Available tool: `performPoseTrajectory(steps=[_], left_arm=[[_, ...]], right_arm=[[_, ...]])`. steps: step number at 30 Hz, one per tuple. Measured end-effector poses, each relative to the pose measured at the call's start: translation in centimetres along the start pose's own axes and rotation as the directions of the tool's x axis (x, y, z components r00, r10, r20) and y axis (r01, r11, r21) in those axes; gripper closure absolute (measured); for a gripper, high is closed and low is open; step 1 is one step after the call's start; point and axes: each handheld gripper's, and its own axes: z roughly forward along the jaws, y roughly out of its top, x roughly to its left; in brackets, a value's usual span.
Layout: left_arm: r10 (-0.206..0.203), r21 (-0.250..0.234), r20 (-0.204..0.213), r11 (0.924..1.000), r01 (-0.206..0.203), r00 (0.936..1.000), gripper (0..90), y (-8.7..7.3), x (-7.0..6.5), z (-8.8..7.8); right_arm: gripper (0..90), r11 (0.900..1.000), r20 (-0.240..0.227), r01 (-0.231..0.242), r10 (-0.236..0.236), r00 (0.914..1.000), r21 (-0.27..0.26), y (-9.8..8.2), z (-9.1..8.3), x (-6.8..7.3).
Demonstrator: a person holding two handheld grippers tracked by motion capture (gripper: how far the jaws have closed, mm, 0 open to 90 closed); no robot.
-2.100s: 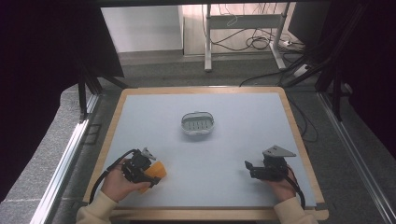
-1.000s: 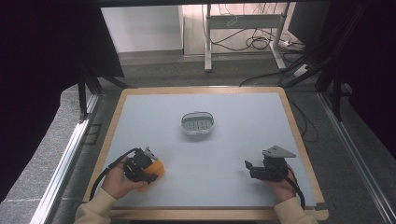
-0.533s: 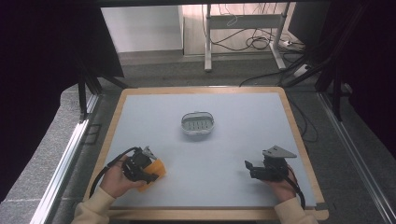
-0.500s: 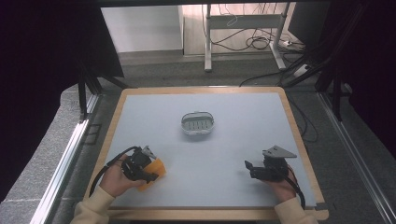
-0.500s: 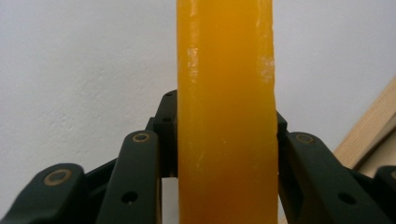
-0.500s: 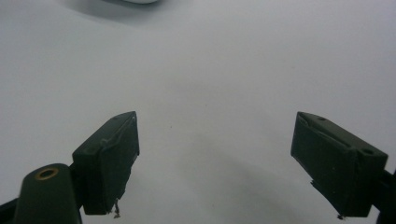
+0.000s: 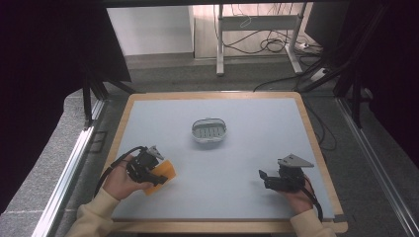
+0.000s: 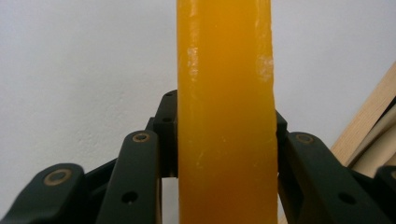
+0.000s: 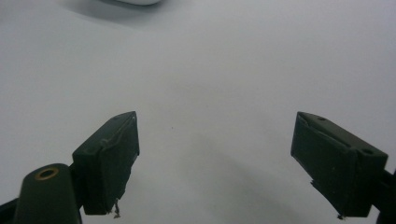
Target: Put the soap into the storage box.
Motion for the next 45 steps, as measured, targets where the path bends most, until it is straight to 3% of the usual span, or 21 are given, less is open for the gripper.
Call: performPoseTrajectory(steps=[12, 29, 45], left_arm=[[0.001, -0.021, 0.0, 0.9998, -0.001, 1.0, 62.4, 0.6, 0.7, -0.2], [0.035, -0.047, -0.018, 0.9982, -0.036, 0.9992, 62.4, 2.7, 1.6, -1.3], [0.027, -0.055, -0.001, 0.9981, -0.027, 0.9996, 62.4, 4.4, 3.0, -1.6]], right_arm=[[15.8, 1.0, -0.001, 0.001, -0.001, 1.0, 0.001, 0.0, 0.1, -0.1], [15.8, 1.0, 0.003, 0.003, -0.003, 1.0, 0.005, 0.0, 0.1, 0.0], [15.8, 1.0, 0.0, 0.0, 0.0, 1.0, 0.004, -0.1, 0.1, -0.1]])
